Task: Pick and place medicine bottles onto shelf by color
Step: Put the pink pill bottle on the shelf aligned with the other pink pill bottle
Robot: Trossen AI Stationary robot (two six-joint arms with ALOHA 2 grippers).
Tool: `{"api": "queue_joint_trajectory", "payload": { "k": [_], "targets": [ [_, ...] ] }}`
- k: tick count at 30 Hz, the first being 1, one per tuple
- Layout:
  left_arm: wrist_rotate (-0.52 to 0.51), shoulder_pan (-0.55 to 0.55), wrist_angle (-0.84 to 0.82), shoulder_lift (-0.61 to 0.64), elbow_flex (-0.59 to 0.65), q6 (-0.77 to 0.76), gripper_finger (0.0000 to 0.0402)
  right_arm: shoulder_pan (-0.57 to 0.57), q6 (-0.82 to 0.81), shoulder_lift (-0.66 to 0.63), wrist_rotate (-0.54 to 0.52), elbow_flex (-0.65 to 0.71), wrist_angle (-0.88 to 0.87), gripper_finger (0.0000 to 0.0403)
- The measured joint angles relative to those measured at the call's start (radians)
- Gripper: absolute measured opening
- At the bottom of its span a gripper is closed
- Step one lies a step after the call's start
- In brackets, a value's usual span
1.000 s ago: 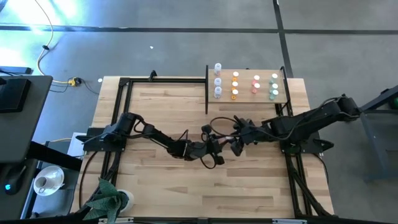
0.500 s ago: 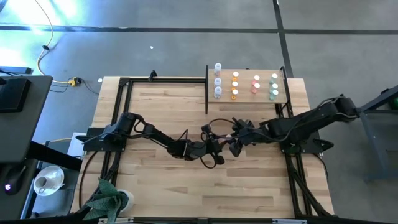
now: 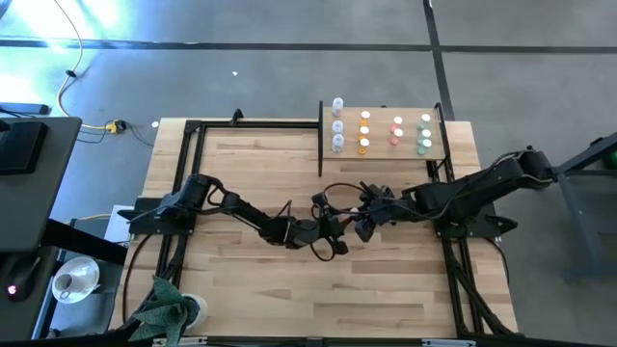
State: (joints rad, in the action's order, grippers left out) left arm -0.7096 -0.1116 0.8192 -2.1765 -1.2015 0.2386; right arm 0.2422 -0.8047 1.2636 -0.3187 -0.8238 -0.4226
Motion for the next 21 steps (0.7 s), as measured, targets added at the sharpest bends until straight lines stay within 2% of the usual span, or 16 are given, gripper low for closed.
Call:
{"api": "queue_joint_trajectory", "payload": {
  "k": [5, 11, 21],
  "targets": [
    [0.002, 0.000, 0.000, 0.000, 0.000, 0.012, 0.0087, 0.000, 0.000, 0.000, -0.001, 0.000, 0.000, 0.0095],
    [0.002, 0.000, 0.000, 0.000, 0.000, 0.034, 0.0096, 0.000, 0.001, 0.000, -0.001, 0.000, -0.001, 0.0105],
    [0.036, 0.001, -0.003, 0.000, 0.000, 0.087, 0.0157, 0.000, 0.001, 0.000, 0.000, 0.000, 0.002, 0.0104]
  ]
}}
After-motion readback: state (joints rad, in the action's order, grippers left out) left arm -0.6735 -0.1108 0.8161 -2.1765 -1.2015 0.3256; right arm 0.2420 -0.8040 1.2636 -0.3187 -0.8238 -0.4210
